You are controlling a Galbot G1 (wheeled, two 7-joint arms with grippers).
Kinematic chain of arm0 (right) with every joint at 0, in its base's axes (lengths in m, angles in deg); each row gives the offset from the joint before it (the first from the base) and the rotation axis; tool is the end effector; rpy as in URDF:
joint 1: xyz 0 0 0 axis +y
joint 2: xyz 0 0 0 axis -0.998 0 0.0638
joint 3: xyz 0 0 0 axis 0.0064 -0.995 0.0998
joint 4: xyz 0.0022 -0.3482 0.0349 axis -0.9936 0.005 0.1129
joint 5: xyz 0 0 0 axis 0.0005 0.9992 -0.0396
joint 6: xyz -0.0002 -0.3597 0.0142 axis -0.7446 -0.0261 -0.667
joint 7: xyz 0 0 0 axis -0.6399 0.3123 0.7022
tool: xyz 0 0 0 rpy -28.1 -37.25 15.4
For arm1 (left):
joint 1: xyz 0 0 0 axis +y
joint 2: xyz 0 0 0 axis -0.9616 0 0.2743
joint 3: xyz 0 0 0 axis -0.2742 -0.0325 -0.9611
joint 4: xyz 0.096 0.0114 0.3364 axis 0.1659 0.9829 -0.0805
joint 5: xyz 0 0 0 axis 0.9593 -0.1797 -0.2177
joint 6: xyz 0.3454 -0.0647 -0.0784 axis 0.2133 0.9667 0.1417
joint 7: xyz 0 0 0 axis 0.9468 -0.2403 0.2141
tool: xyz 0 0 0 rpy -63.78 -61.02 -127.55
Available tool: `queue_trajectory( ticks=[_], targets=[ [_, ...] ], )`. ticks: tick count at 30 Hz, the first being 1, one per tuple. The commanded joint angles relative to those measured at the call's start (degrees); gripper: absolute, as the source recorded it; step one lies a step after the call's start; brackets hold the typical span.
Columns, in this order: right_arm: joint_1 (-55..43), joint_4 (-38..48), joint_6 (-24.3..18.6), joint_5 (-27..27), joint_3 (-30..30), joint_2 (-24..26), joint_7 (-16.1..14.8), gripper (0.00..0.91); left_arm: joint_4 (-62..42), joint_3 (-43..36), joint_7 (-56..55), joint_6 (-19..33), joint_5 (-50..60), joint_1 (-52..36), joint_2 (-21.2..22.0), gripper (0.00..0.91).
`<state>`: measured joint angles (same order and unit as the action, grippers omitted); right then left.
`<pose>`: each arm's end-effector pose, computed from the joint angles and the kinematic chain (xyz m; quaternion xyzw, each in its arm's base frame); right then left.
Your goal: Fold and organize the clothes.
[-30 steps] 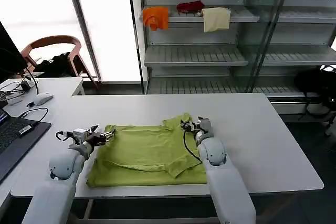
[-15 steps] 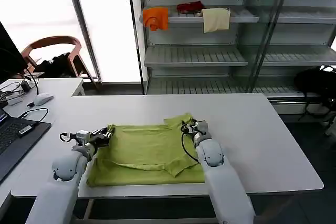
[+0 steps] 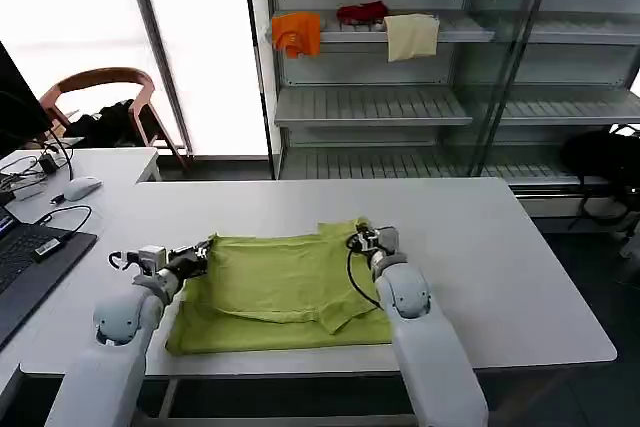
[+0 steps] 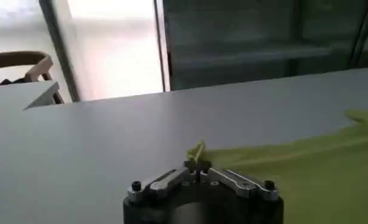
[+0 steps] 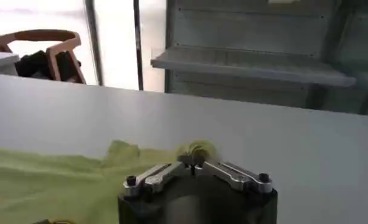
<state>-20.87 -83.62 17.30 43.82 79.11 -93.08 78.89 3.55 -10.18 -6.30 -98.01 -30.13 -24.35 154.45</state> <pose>0.4436 0.0682 -0.2517 0.1104 -0.9775 0.0389 0.1753 0.4024 0.1402 -0.2590 -0.0799 -0.9736 -0.0327 0.2114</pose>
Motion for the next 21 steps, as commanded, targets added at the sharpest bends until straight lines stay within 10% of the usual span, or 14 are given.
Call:
queue_trajectory(
  ticks=[1, 21],
  targets=[
    [1.0, -6.2, -0.1, -1.2, 0.0, 0.6, 0.3, 0.0, 5.5, 1.3, -1.1, 0.1, -3.6, 0.8, -0.9, 0.0],
    [25.8, -24.8, -0.3, 1.0, 3.3, 4.3, -2.8, 0.0, 17.8, 6.4, 4.5, 1.7, -4.0, 19.8, -2.3, 0.0]
  ],
)
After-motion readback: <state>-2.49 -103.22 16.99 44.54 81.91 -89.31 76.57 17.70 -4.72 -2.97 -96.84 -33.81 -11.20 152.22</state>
